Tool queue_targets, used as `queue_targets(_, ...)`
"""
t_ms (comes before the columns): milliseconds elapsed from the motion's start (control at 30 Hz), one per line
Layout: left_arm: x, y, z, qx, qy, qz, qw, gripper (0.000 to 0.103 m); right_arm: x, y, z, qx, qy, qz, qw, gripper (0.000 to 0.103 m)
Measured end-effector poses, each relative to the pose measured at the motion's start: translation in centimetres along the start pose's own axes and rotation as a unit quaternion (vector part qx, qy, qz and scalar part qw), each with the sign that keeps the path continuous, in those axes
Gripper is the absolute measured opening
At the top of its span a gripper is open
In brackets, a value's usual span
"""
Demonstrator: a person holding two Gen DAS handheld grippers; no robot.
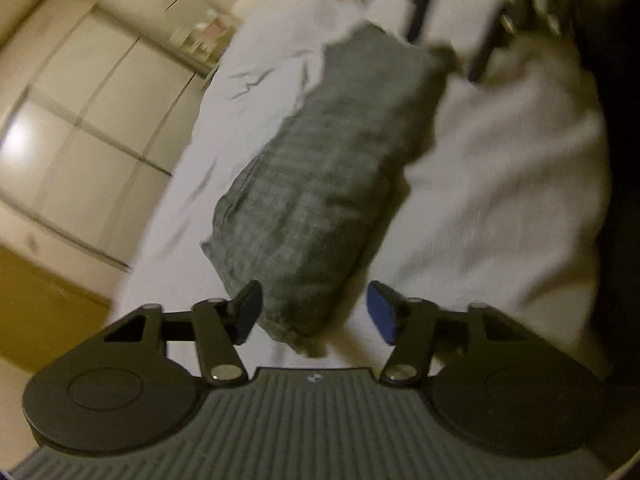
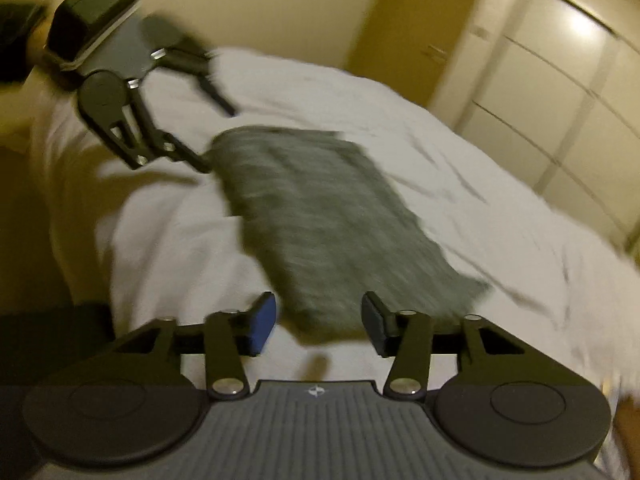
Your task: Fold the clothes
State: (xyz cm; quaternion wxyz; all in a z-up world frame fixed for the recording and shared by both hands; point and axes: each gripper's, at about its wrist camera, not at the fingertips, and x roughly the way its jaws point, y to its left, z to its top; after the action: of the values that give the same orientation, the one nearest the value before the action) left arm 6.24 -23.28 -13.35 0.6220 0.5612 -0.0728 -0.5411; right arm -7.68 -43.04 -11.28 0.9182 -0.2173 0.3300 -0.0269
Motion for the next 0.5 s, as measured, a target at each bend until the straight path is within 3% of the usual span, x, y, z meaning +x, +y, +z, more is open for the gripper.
queue_targets(67, 1.2, -1.0, 0.5, 0.052, 0.005, 0.019, 0.9985, 0.040, 1.2, 1.6, 0.6, -0.053, 0.007, -0.008, 0.999, 0.049)
queue_targets(133, 2.3, -1.8, 0.9, 0.098, 0.006, 0.029, 0.9947, 0.039, 2.5, 2.6, 1.1, -0.092, 0.016, -0.021, 0.995, 0.047)
queue_targets(200, 3.4, -1.9, 0.9, 0.121, 0.009, 0.025, 0.9924, 0.036, 3.9, 3.4, 1.6, -0.124, 0.026, -0.040, 0.991, 0.037)
queue_targets(333, 3.5, -1.2, -0.6, 0.092, -0.002, 0.013, 0.9957, 0.028, 5.7, 3.5, 1.5, -0.154, 0.050, -0.060, 0.985, 0.010)
queue_targets(500, 3.1, -1.5, -1.5, 0.063, -0.013, 0.012, 0.9978, 0.025, 4.1, 2.3, -0.4, -0.152, 0.050, -0.062, 0.985, 0.004)
